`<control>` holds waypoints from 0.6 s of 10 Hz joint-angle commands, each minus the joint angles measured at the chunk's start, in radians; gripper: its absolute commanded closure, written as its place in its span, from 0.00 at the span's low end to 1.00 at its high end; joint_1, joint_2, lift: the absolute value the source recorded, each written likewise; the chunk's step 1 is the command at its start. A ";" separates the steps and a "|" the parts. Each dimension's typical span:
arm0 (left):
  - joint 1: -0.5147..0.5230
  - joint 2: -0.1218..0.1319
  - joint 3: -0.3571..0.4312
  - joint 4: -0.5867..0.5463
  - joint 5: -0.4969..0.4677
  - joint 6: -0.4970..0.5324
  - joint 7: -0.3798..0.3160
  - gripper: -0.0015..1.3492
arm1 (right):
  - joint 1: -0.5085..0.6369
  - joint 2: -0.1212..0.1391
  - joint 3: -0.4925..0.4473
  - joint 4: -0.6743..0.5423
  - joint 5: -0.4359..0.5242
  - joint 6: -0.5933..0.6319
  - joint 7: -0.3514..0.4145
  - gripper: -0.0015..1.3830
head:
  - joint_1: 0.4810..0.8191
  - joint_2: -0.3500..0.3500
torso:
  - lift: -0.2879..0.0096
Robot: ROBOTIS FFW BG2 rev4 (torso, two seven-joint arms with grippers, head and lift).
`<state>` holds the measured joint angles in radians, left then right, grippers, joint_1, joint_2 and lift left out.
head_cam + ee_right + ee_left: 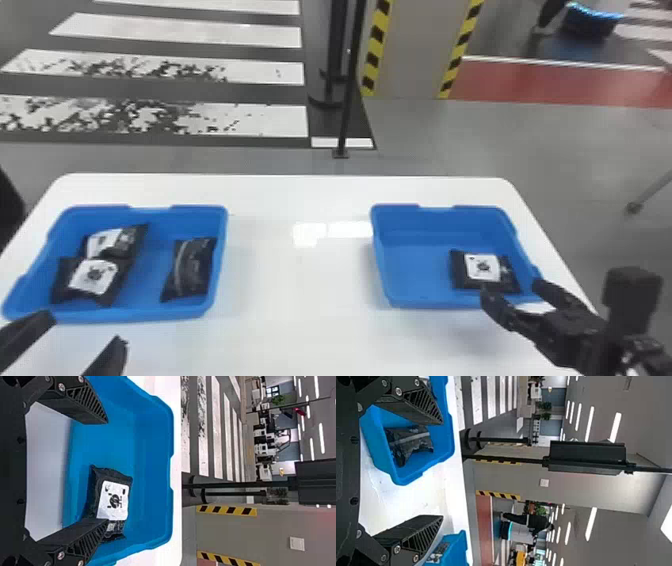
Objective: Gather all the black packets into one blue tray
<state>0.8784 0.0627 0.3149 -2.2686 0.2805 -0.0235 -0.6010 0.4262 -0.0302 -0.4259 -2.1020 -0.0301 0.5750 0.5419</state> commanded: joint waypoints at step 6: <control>0.005 0.016 -0.032 -0.037 0.025 0.038 0.004 0.15 | -0.257 -0.063 0.069 0.304 -0.004 0.132 0.013 0.12 | 0.63 0.27 | 0.60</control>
<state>0.8891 0.0770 0.2882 -2.3059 0.3058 0.0110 -0.5967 0.1966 -0.0873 -0.3617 -1.8332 -0.0328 0.7053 0.5553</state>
